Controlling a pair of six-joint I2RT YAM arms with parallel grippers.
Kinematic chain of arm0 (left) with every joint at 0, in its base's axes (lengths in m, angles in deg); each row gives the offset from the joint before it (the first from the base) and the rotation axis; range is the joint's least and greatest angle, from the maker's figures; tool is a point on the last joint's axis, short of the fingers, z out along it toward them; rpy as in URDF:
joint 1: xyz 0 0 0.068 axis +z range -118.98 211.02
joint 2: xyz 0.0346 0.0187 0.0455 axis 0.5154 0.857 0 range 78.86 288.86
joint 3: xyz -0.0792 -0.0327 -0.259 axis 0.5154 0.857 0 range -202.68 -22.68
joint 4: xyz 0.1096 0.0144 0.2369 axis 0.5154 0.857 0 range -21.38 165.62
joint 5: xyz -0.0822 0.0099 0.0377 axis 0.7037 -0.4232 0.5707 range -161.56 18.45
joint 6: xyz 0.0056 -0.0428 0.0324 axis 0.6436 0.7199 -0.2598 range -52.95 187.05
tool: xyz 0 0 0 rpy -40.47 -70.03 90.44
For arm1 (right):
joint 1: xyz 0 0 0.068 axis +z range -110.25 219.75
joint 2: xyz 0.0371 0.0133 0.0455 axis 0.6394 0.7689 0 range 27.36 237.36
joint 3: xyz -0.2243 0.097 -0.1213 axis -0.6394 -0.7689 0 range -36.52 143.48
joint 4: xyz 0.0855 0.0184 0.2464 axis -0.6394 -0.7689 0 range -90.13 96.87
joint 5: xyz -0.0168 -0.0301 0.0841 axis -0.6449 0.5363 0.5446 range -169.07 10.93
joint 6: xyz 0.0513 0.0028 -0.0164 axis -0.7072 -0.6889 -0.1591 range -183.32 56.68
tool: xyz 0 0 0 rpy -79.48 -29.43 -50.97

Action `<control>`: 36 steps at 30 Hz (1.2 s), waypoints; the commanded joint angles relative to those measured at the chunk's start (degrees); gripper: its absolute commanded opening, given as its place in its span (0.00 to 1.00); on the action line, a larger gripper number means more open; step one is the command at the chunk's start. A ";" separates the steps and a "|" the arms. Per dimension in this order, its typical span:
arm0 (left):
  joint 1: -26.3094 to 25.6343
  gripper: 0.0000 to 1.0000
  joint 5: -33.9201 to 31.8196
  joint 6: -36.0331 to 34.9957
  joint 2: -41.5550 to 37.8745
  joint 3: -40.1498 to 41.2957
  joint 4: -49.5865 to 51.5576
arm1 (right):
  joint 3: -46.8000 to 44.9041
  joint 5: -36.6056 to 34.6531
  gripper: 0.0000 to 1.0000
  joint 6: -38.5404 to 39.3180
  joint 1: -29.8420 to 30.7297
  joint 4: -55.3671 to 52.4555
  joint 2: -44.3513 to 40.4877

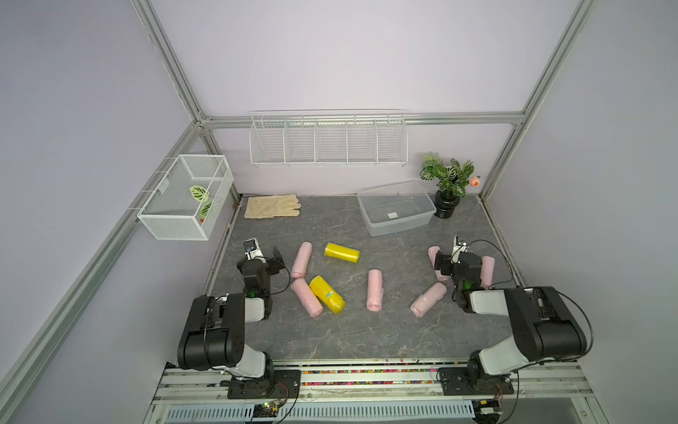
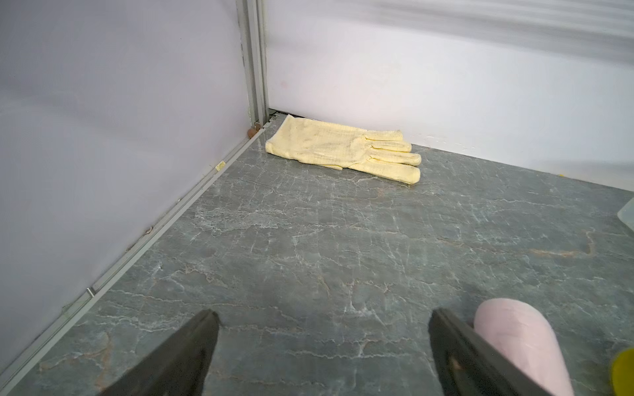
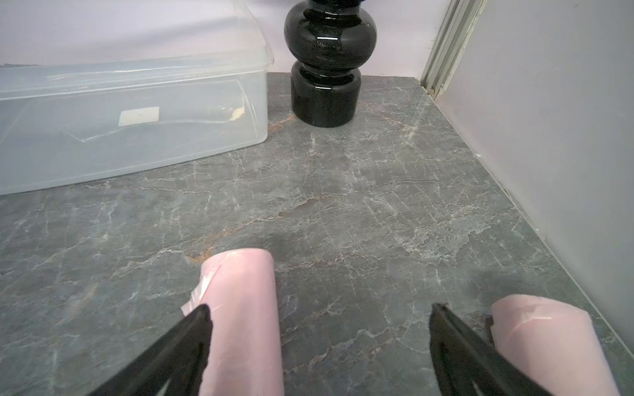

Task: Put the roll of trash bags into the storage box
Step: Move the storage box to the center of the board.

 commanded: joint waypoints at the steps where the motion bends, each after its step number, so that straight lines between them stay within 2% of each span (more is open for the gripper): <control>1: -0.16 1.00 -0.03 -0.67 -0.34 -0.71 -0.08 | 0.72 -0.82 0.99 0.30 0.02 -0.46 -0.77; 31: -0.16 1.00 -0.04 -0.92 -0.43 -0.77 -0.28 | 0.74 -0.82 0.99 0.30 0.00 -0.47 -0.86; 33: -0.16 1.00 -0.27 -1.23 -1.85 -2.32 2.83 | 0.74 -0.82 0.99 0.26 -0.01 -0.49 -0.86; 36: -0.16 1.00 -1.43 0.54 -7.71 -10.87 23.50 | 0.73 -0.82 0.99 0.31 0.02 -0.42 -0.77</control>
